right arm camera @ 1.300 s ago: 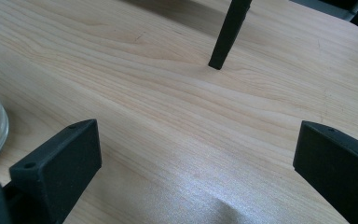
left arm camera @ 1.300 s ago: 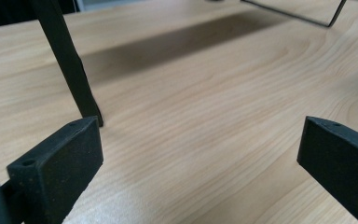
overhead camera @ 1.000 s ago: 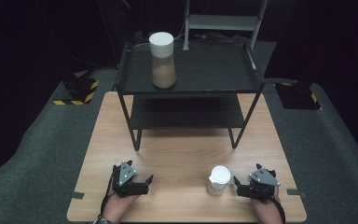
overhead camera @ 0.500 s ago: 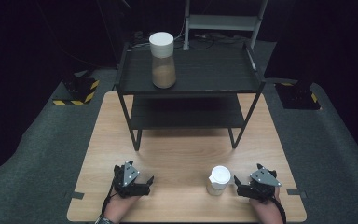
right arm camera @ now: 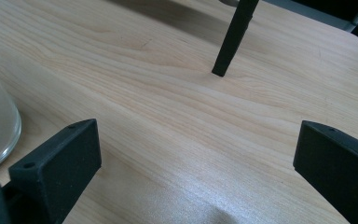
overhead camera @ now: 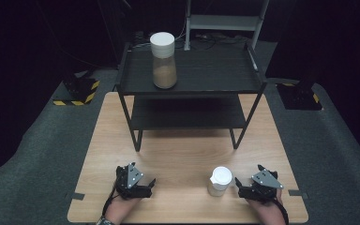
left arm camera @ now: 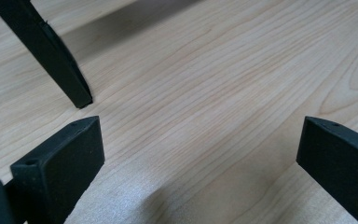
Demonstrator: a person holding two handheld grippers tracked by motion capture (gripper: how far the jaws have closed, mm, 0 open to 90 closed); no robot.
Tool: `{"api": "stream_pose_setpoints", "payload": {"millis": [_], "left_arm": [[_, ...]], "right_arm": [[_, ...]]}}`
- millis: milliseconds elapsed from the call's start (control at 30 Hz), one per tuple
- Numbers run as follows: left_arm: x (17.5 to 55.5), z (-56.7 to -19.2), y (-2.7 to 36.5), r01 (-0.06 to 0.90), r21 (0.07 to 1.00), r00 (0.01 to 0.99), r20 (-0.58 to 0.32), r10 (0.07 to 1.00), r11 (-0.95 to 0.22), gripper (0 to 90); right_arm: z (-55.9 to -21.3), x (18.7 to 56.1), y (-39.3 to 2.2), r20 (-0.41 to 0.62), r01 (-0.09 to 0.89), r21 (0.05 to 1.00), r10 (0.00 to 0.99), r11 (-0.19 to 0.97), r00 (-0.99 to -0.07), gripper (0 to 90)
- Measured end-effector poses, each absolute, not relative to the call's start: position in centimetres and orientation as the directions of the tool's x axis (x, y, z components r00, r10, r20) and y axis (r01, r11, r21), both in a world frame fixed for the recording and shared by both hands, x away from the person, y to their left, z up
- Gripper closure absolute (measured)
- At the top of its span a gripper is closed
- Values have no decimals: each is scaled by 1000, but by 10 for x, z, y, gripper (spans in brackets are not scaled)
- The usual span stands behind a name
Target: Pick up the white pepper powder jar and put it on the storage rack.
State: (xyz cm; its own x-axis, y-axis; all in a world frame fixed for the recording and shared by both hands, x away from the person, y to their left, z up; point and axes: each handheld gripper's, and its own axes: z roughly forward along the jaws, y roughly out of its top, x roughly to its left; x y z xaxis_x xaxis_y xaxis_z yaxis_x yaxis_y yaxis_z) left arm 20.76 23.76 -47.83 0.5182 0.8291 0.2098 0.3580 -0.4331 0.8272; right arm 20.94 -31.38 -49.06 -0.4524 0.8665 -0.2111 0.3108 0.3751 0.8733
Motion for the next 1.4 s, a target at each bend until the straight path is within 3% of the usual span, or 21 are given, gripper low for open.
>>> {"api": "stream_pose_setpoints", "payload": {"millis": [300,867,1400], "left_arm": [[209,-478,241,368,831,517,190,835,-417,10],[212,-477,245,373,834,528,169,832,-407,10],[212,-477,245,374,834,531,166,831,-405,10]], "right_arm": [[-492,206,-315,-210,296,882,868,367,-451,0],[-475,175,-325,-192,134,952,877,276,-440,0],[-460,157,-317,-151,25,980,818,197,-555,0]]}}
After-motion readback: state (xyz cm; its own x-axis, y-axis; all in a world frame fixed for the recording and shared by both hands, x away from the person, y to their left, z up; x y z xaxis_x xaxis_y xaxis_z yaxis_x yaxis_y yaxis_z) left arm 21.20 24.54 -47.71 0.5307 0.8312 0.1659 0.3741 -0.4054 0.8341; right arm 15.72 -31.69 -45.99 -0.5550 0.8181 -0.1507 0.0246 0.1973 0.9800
